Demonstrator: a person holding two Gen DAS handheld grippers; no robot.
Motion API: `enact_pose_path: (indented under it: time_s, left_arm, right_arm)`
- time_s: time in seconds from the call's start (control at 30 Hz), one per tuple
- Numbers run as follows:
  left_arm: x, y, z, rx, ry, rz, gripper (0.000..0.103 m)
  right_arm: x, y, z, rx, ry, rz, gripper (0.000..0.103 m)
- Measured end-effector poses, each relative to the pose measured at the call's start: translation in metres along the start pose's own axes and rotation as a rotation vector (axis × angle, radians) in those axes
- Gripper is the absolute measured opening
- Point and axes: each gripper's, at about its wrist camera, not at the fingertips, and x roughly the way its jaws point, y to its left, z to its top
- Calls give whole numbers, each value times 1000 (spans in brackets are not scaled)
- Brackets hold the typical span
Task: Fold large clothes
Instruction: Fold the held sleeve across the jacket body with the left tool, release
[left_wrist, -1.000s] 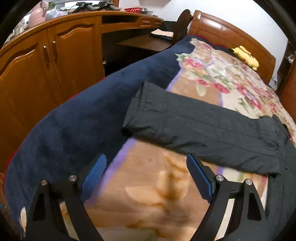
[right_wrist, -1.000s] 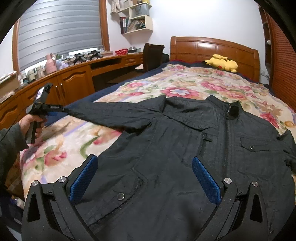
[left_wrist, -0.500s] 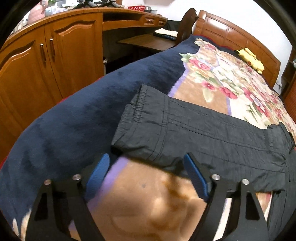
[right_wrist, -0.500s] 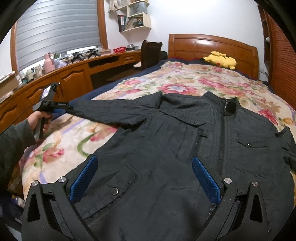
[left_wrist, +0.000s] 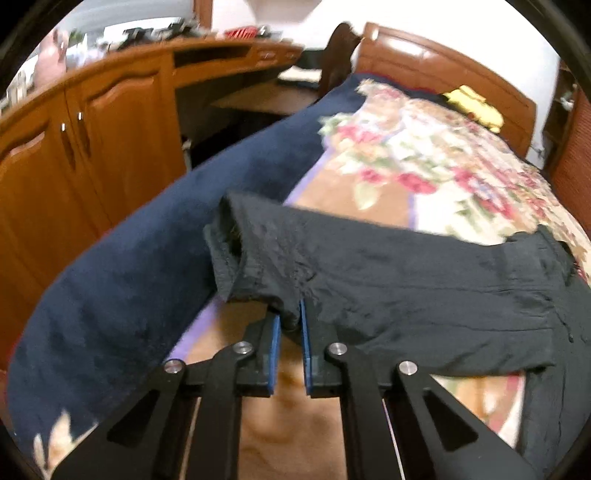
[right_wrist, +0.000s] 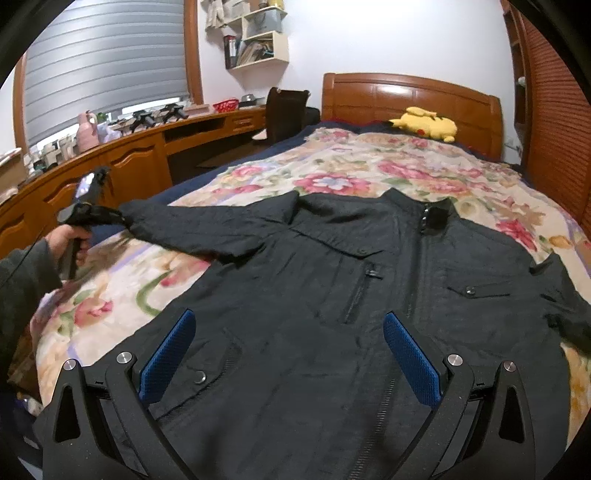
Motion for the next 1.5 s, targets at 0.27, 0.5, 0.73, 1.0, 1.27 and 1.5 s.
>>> enact_pose_path:
  time_s: [0.27, 0.5, 0.73, 1.0, 1.27, 1.5]
  left_arm:
    - [-70, -78, 7, 146, -90, -62, 4]
    - [-122, -174, -5, 288, -138, -194, 4]
    - [-161, -261, -31, 382, -148, -361, 4]
    - [-184, -323, -91, 469, -105, -476, 4]
    - [-191, -338, -132, 515, -98, -459, 13]
    - [-196, -318, -150, 479, -148, -463, 36]
  right_arm:
    - [-20, -19, 6, 24, -48, -40, 103]
    - [-43, -39, 5, 36, -88, -108, 103]
    - [-60, -72, -3, 85, -89, -163, 103]
    - [-85, -98, -9, 129, -113, -207, 103]
    - [-91, -108, -8, 157, -118, -185, 103]
    - [-89, -111, -9, 159, -111, -180, 103]
